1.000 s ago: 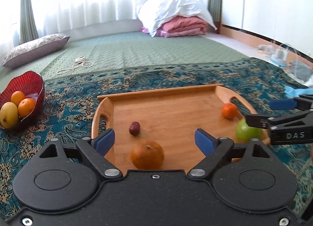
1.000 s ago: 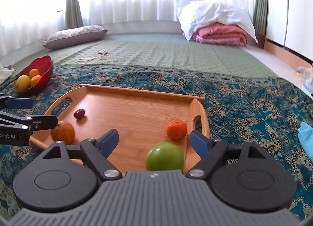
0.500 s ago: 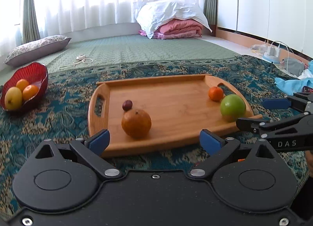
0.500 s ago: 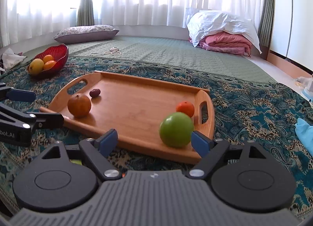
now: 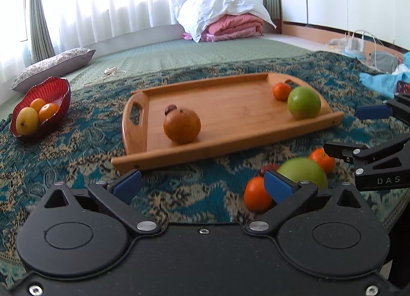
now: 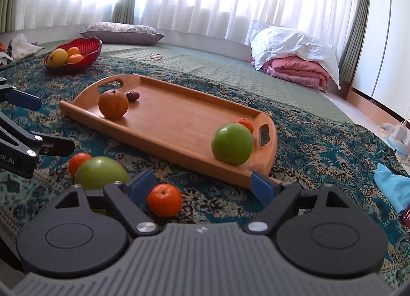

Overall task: Organize fruits
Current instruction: 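Lower both open tools toward the tangerines lying on the bedspread, then grasp a tangerine with the left tool while the right tool grasps another tangerine, then carry the tangerine over the tray with the left tool while the right tool carries its tangerine, then open the left tool to set its tangerine on the tray while the right tool releases its tangerine, then move the right tool to a green apple while the left tool moves to a red date, then grasp the green apple with the right tool while the left tool grasps the red date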

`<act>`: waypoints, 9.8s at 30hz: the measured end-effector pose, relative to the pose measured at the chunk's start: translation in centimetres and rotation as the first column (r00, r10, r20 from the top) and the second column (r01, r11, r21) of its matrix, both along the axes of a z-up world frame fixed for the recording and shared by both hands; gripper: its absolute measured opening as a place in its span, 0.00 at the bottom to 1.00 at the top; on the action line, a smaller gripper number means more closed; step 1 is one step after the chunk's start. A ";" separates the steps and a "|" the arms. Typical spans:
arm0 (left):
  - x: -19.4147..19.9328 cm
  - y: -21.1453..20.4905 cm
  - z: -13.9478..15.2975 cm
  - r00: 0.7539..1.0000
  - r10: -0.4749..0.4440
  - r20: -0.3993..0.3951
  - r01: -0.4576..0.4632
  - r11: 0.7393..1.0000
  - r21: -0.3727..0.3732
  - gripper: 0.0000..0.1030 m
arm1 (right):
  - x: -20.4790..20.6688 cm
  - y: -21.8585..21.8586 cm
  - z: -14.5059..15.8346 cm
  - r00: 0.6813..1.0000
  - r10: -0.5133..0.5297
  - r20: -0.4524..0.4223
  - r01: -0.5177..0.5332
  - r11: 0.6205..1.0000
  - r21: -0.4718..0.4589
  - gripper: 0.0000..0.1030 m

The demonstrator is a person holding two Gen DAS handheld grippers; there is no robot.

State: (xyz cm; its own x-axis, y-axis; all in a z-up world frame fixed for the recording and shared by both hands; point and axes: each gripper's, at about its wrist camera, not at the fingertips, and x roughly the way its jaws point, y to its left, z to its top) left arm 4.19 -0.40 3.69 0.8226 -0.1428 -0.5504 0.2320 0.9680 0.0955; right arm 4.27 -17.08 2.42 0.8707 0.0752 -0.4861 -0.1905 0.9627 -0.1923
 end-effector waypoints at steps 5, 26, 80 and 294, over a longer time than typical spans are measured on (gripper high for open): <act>-0.8 -0.3 -0.7 1.000 -0.017 -0.004 0.017 1.000 0.007 0.99 | -0.6 0.5 -0.9 1.000 0.024 -0.008 -0.024 1.000 -0.020 0.88; 0.2 -0.5 -1.7 0.991 -0.065 -0.119 0.042 0.981 -0.188 0.35 | -1.0 1.2 -2.3 0.996 0.061 -0.063 -0.063 0.998 -0.026 0.60; 4.0 -0.9 -3.3 0.995 0.037 -0.097 -0.052 0.986 -0.159 0.27 | 2.3 1.8 -3.1 0.994 0.061 -0.092 -0.055 0.996 0.067 0.37; 4.5 0.3 -1.8 0.995 -0.031 -0.091 0.017 0.989 -0.146 0.97 | -0.7 0.7 -1.4 0.991 -0.134 -0.005 0.131 0.964 0.233 0.59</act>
